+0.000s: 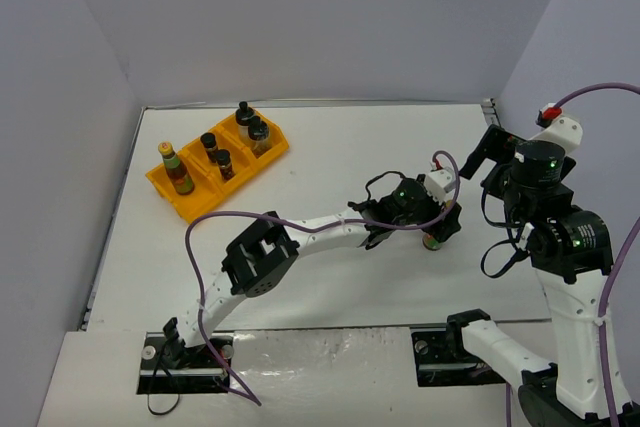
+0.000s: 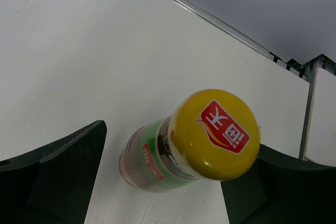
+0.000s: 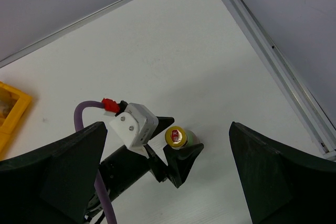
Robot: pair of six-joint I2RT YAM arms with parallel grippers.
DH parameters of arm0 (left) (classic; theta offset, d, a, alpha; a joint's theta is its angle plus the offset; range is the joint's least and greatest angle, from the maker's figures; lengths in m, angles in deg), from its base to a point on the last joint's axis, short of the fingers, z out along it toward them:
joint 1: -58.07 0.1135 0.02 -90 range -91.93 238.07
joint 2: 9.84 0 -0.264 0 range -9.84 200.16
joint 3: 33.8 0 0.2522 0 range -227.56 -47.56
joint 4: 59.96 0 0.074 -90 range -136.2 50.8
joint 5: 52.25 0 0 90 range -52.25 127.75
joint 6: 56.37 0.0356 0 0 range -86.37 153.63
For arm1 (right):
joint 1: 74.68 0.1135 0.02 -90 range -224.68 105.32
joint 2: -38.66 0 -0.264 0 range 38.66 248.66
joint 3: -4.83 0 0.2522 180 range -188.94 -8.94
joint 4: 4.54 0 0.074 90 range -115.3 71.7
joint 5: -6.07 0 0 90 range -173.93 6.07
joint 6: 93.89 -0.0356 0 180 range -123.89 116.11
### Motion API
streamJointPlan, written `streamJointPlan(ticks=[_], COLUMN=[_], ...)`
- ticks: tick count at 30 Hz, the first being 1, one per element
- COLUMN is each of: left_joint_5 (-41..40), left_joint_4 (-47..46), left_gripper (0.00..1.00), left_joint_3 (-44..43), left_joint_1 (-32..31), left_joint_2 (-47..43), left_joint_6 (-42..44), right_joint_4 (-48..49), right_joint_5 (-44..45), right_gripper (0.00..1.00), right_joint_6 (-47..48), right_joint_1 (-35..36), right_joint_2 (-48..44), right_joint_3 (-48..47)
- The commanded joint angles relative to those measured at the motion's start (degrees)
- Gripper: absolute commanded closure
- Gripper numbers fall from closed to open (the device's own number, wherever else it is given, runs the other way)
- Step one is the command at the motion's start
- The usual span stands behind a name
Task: Organize the condiment bottles
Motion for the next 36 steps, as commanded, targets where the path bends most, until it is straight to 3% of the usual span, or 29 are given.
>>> streamJointPlan(ticks=[1,5,6,8,10,15,19,36], left_joint_5=[0.2,0.2,0.4,0.5,0.5,0.5,-0.4,-5.5], left_joint_4=[-2.6,-1.7,-1.2,-0.7,0.1,1.6,2.4,0.3], left_gripper=[0.24,0.28,0.34,0.59,0.70,0.76,0.98,1.00], left_joint_3=[-5.1,-6.4,-6.8,-7.5,-8.1,-9.0,-8.9,3.2], left_joint_1=[0.3,0.1,0.1,0.1,0.1,0.1,0.1,-0.2], left_joint_2=[-1.8,-1.4,-1.2,-1.0,-0.6,-0.1,-0.4,-14.4], left_joint_6=[1.1,1.8,1.9,2.0,2.0,2.5,3.1,6.8], right_joint_4=[2.1,2.1,2.1,2.0,2.0,2.1,2.0,2.3], right_joint_5=[1.4,1.6,1.6,1.7,1.6,1.7,1.6,2.3], right_gripper=[0.00,0.00,0.00,0.00,0.00,0.00,0.00,0.00], right_joint_6=[0.5,0.8,0.8,0.9,0.9,1.1,1.1,1.2], right_joint_1=[-0.2,-0.3,-0.3,-0.2,-0.3,-0.3,-0.2,-0.2], right_joint_2=[0.0,-0.1,-0.1,-0.1,-0.2,-0.3,-0.2,0.6], right_joint_3=[-0.2,0.1,0.1,0.0,-0.3,-0.2,0.1,-0.3])
